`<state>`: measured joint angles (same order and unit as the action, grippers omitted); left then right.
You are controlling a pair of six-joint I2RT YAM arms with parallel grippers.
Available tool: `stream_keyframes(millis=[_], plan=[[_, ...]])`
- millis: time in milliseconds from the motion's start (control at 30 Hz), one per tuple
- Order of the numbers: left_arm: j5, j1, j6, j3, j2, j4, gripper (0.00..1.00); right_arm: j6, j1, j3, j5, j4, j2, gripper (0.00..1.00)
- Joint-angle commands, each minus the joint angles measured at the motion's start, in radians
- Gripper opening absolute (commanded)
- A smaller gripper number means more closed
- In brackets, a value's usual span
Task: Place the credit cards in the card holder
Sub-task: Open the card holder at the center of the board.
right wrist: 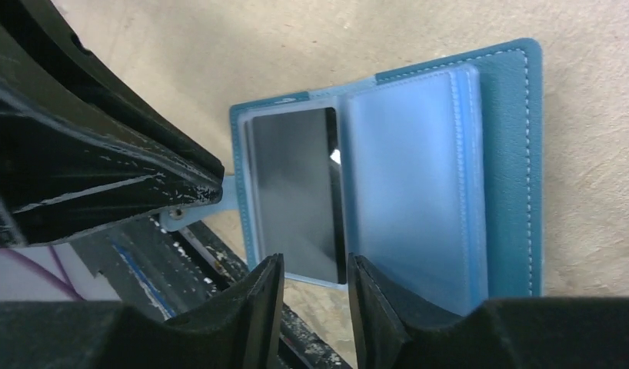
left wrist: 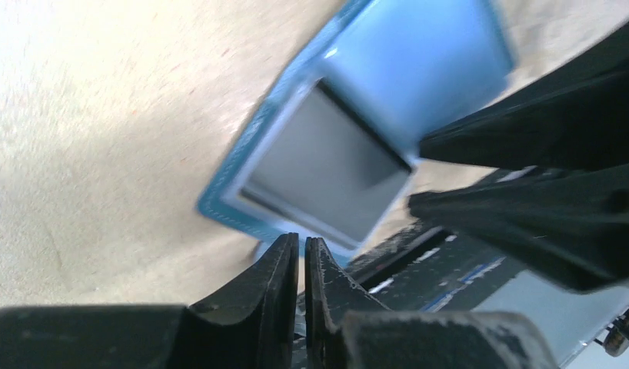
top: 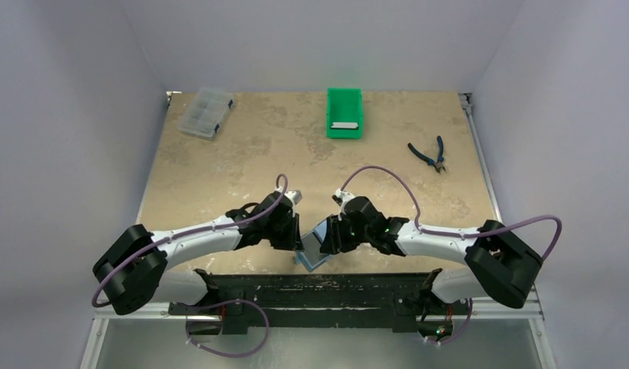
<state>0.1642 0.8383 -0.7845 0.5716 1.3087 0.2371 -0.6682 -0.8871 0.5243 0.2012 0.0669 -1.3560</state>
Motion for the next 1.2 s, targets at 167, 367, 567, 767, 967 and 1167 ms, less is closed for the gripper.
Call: stream_keyframes(millis=[167,367,567,767,967,1167], plan=[[0.112,0.013,0.016,0.183,0.001,-0.115,0.16,-0.031,0.052,0.03,0.037,-0.063,0.133,0.44],[0.107,0.035,-0.017,0.154,0.143,-0.239,0.09,-0.026,0.105,0.011,0.031,-0.065,0.115,0.16],[0.089,0.039,-0.037,0.079,0.231,-0.333,0.05,-0.02,0.135,-0.028,0.042,-0.025,0.075,0.05],[0.048,0.039,-0.043,-0.024,0.178,-0.304,0.05,-0.039,0.138,-0.081,0.065,0.03,0.024,0.03],[0.046,0.039,-0.032,-0.009,0.15,-0.258,0.05,-0.002,0.143,0.01,0.096,-0.048,0.04,0.03],[0.037,0.039,-0.01,0.04,0.136,-0.205,0.05,-0.007,0.161,0.019,0.115,-0.032,0.064,0.11]])
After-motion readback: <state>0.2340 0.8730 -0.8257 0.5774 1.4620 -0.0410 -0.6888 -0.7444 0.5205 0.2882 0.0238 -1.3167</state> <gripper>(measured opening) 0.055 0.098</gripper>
